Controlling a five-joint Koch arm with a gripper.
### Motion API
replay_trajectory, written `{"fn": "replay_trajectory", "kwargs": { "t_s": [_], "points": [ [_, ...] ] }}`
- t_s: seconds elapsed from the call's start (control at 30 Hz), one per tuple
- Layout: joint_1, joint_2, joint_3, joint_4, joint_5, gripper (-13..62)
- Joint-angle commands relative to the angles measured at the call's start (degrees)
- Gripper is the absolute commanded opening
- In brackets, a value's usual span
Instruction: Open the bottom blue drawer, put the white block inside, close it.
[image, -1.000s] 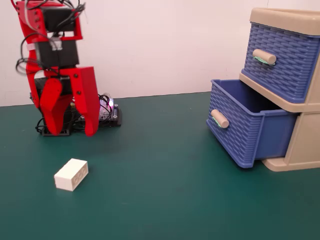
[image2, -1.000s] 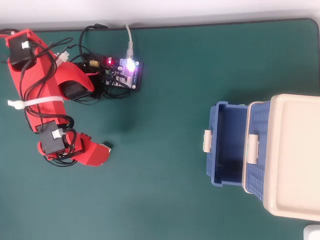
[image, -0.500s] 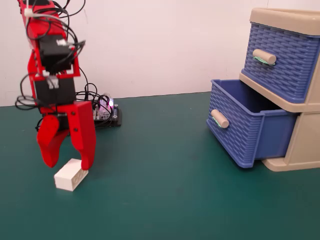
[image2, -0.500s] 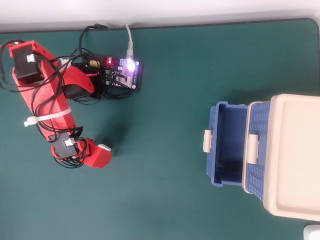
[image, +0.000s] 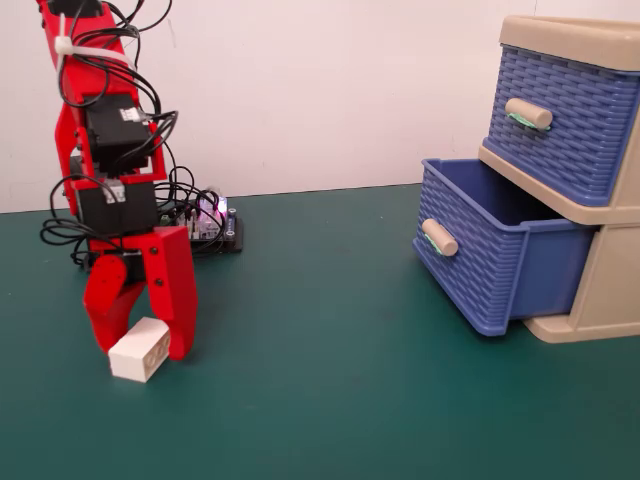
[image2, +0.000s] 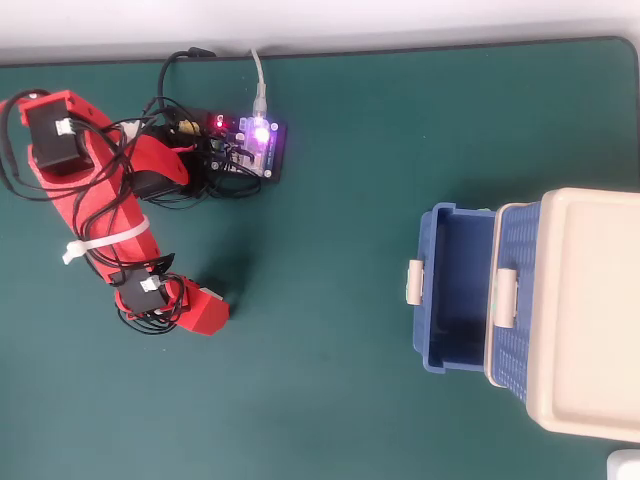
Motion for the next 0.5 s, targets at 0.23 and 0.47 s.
{"fn": "replay_trajectory", "kwargs": {
  "t_s": [0.23, 0.47],
  "points": [
    [0.1, 1.3, -0.2, 0.6, 0.0, -8.1],
    [-0.3, 8.5, -15.7, 16.0, 1.0, -8.1]
  ]
}}
